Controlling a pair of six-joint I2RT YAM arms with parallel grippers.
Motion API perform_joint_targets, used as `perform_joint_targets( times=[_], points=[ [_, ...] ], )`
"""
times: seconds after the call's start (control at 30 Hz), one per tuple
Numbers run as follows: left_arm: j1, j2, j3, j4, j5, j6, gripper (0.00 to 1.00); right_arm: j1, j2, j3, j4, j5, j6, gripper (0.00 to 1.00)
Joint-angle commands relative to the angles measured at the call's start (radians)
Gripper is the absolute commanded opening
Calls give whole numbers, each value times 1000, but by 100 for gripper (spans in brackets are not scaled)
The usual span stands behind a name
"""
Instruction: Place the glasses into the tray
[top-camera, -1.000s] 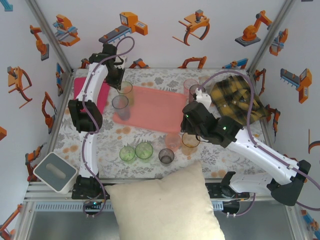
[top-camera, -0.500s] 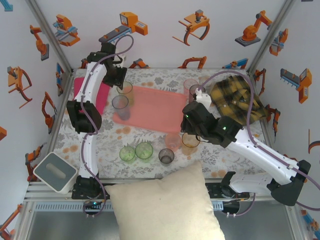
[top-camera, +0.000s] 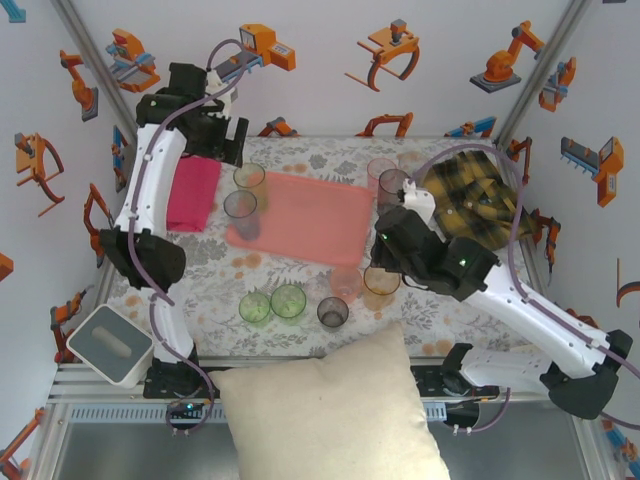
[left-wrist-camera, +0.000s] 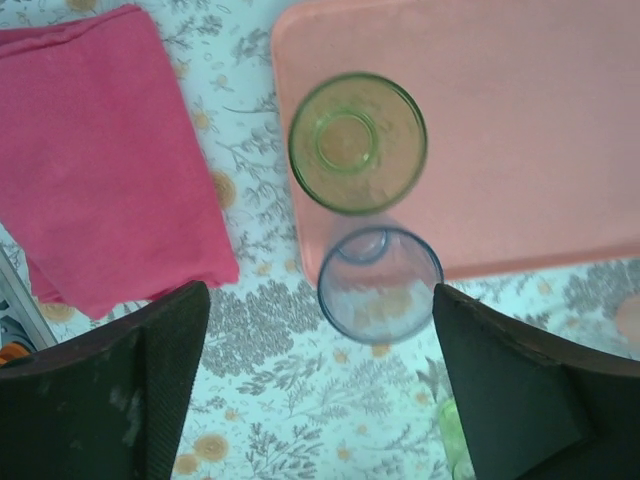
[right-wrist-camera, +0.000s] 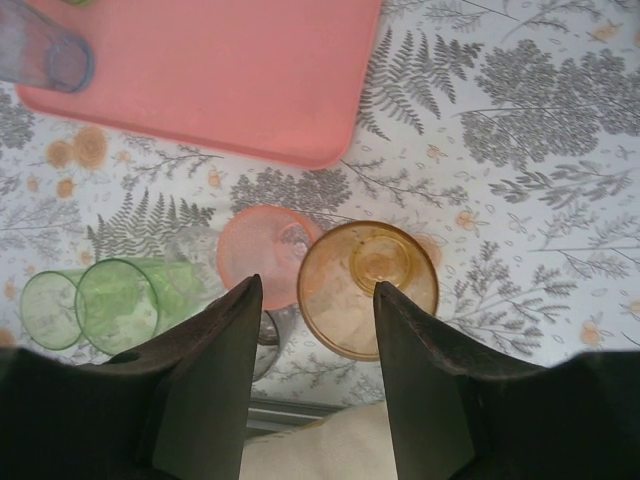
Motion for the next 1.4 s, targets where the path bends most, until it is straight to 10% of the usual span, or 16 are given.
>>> perform_joint_targets(
  times=[0.0, 0.47, 0.93, 1.37],
  points=[
    [1, -143, -111, -58, 116, 52, 93, -4, -36, 62, -139, 73, 35, 49],
    [-199, -467, -434, -76, 310, -6, 97, -89, -196, -51, -302, -46, 85, 52],
    [-730, -143, -239, -19, 182, 11, 97, -93, -472, -3, -583, 164, 298, 49],
    [-849, 141, -67, 68, 65, -2, 83, -93, -578, 5, -589, 132, 339, 47]
  ],
)
